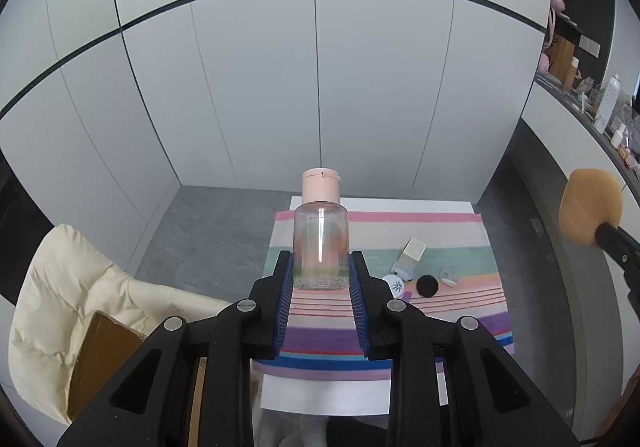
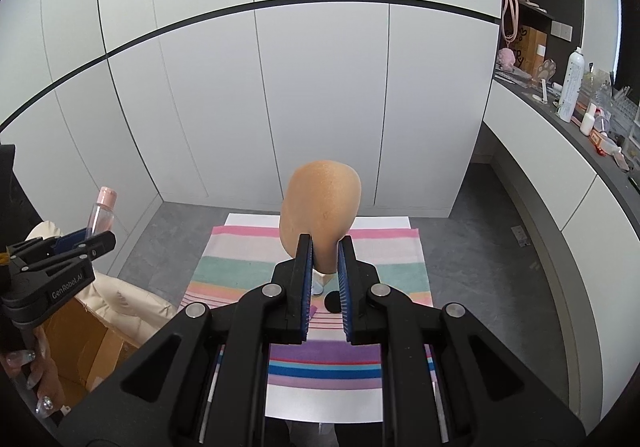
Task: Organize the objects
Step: 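Carry the pink-capped bottle with the left tool while the right tool carries the sponge over the box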
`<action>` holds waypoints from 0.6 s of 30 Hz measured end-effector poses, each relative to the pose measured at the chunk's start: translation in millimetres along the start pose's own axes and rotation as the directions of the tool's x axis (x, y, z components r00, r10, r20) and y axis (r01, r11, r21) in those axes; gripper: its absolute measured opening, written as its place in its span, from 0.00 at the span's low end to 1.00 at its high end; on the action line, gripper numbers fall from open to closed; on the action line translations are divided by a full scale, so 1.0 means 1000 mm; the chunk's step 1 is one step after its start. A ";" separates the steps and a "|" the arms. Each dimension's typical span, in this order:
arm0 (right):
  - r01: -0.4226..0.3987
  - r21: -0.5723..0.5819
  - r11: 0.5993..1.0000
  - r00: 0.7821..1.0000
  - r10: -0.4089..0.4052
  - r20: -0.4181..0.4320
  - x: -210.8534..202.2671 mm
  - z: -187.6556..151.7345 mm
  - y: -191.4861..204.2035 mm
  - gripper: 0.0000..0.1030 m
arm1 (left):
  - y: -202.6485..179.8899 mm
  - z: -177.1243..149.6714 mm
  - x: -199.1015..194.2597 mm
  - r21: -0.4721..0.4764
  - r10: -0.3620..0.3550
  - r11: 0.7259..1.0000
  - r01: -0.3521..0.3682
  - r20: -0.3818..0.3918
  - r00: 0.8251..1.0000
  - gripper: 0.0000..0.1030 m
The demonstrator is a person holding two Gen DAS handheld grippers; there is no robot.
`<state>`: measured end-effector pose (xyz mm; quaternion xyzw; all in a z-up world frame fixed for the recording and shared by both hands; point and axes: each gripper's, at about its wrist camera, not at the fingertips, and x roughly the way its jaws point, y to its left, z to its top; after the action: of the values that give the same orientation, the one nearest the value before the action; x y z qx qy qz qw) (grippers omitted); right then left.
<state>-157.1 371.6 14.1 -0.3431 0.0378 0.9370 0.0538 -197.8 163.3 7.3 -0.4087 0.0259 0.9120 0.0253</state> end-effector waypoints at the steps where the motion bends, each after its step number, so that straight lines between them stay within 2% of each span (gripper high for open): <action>1: 0.002 -0.003 1.000 1.000 -0.002 -0.001 -0.001 -0.002 0.000 0.12 | 0.001 -0.003 -0.003 0.002 0.001 1.000 -0.001 0.008 1.000 0.27; 8: -0.025 -0.004 1.000 1.000 0.025 0.008 -0.016 -0.021 0.000 0.12 | -0.002 -0.024 -0.032 0.029 -0.035 0.999 0.033 0.042 0.998 0.27; 13: -0.052 0.013 0.999 0.999 0.052 0.011 -0.032 -0.042 -0.007 0.12 | -0.004 -0.049 -0.067 0.056 -0.074 0.996 0.069 0.088 0.993 0.27; 18: -0.077 0.034 0.996 0.997 0.077 0.007 -0.050 -0.067 -0.014 0.12 | -0.003 -0.073 -0.094 0.064 -0.084 0.995 0.077 0.119 0.989 0.27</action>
<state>-75.0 374.9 -5.0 -0.3379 0.0668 0.9385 0.0234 -80.5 159.4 28.5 -0.3524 0.0348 0.9321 0.0756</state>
